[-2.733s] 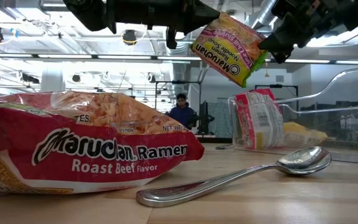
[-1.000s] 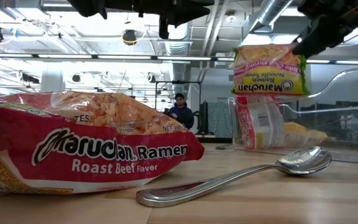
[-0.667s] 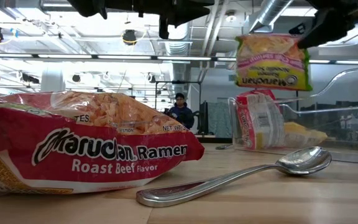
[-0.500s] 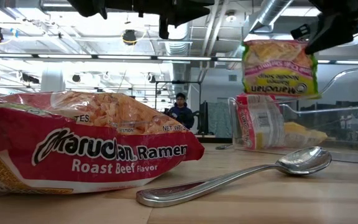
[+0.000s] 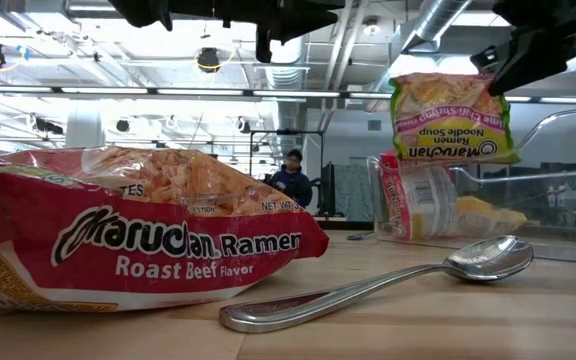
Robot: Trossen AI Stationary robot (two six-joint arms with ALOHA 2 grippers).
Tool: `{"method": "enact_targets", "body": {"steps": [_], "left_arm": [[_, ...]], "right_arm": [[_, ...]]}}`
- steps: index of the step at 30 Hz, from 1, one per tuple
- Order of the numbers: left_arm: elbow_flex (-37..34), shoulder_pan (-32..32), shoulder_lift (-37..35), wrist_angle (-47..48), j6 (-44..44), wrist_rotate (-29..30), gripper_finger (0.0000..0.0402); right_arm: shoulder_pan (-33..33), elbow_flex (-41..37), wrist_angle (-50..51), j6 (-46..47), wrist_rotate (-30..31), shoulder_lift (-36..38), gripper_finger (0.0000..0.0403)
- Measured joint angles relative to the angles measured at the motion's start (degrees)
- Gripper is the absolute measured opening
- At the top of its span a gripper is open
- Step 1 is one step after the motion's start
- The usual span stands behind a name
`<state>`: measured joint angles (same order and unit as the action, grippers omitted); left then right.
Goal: Pick & Place Food Item
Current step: Put the green noodle pack into the transparent bin
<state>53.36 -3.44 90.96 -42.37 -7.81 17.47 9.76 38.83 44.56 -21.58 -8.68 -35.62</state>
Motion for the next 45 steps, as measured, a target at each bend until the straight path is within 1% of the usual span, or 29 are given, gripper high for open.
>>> {"method": "enact_targets", "body": {"steps": [18,20,26,30,36,42,45], "left_arm": [[0.0,0.15,0.02,-0.02,0.0,0.0,0.0108],[0.0,0.15,0.02,-0.02,0.0,0.01,0.0108],[0.0,0.15,0.02,-0.03,0.0,0.01,0.0108],[0.0,0.15,0.02,-0.04,0.0,0.01,0.0108],[0.0,0.15,0.02,-0.04,0.01,0.01,0.0108],[0.0,0.15,0.04,-0.03,0.0,0.01,0.0108],[0.0,0.15,0.04,-0.01,0.02,0.02,0.0108]], "right_arm": [[0.0,0.0,-0.3,-0.05,-0.21,0.0,0.0],[0.02,0.0,-0.37,-3.53,-0.64,0.02,0.0],[0.0,0.0,0.04,-16.43,-6.52,0.02,0.0],[0.02,0.0,0.45,-20.16,-6.5,-0.01,0.0],[0.04,0.0,-0.44,-20.46,-6.18,-3.77,0.0],[0.07,0.01,-2.29,-20.46,-1.84,-8.61,0.0],[0.17,0.02,-2.19,-20.46,-1.5,-10.2,0.0]]}}
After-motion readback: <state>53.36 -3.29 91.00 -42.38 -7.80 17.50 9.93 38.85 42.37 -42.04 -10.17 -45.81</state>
